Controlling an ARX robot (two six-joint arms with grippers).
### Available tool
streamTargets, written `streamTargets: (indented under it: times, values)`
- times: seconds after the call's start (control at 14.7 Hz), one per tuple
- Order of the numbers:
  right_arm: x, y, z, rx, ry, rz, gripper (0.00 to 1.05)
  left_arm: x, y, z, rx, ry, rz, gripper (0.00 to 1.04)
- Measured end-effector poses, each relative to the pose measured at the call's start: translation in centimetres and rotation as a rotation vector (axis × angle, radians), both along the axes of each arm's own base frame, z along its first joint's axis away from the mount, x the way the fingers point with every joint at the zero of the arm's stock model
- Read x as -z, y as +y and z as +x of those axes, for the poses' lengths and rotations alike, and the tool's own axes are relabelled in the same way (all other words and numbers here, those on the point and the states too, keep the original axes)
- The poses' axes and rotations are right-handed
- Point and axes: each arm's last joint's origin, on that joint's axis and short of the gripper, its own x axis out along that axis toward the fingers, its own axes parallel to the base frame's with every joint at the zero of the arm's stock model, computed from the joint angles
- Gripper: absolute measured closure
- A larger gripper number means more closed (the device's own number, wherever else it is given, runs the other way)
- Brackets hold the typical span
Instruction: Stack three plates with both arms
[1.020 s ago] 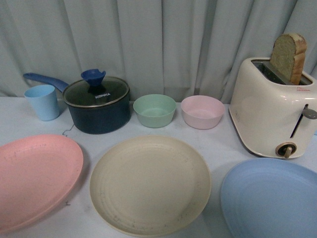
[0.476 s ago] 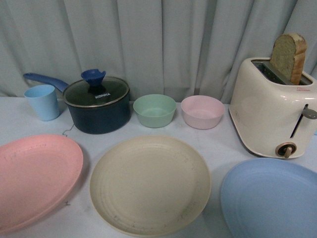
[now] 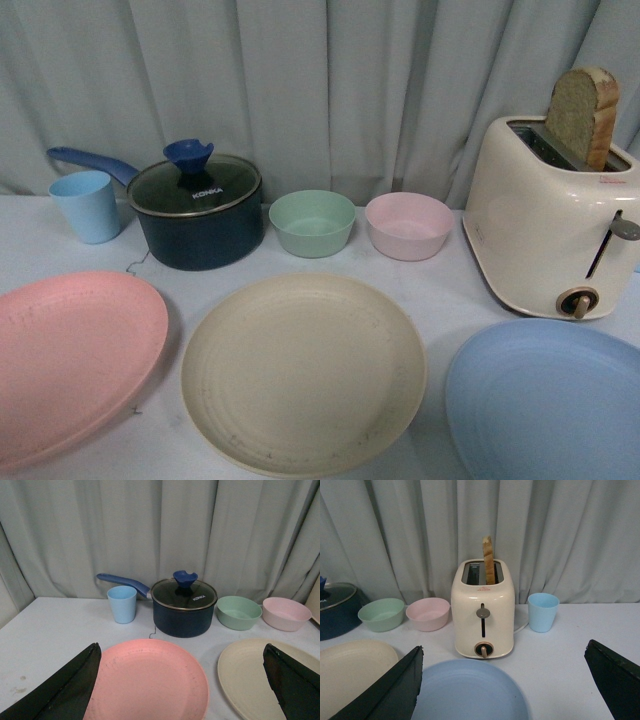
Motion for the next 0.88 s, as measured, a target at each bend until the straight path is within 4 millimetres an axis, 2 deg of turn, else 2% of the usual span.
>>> streamTargets:
  times: [0.34, 0.41, 0.48, 0.54, 0.61, 0.68, 0.82, 0.88]
  values:
    - [0.0, 0.0, 0.0, 0.0, 0.0, 0.0, 0.06, 0.0, 0.0, 0.0, 0.0, 0.0, 0.0, 0.07]
    - [0.0, 0.0, 0.0, 0.0, 0.0, 0.0, 0.06, 0.2, -0.2, 0.0, -0.087, 0.148, -0.01, 0.07]
    - [0.0, 0.0, 0.0, 0.0, 0.0, 0.0, 0.06, -0.5, -0.2, 0.5, -0.193, 0.28, 0.02, 0.07]
    - [0.0, 0.0, 0.0, 0.0, -0.001, 0.0, 0.06, -1.8, 0.7, 1.5, -0.307, 0.259, 0.014, 0.07]
    - [0.0, 0.0, 0.0, 0.0, 0.0, 0.0, 0.06, -3.2, 1.7, 2.7, -0.34, 0.2, -0.008, 0.07]
    - [0.0, 0.0, 0.0, 0.0, 0.0, 0.0, 0.06, -4.4, 2.8, 4.8, -0.301, 0.156, -0.01, 0.07]
    - [0.0, 0.0, 0.0, 0.0, 0.0, 0.0, 0.06, -4.3, 5.8, 9.6, -0.241, 0.177, 0.018, 0.07]
    - [0.0, 0.0, 0.0, 0.0, 0.0, 0.0, 0.06, -3.6, 7.5, 12.3, -0.25, 0.227, 0.057, 0.07]
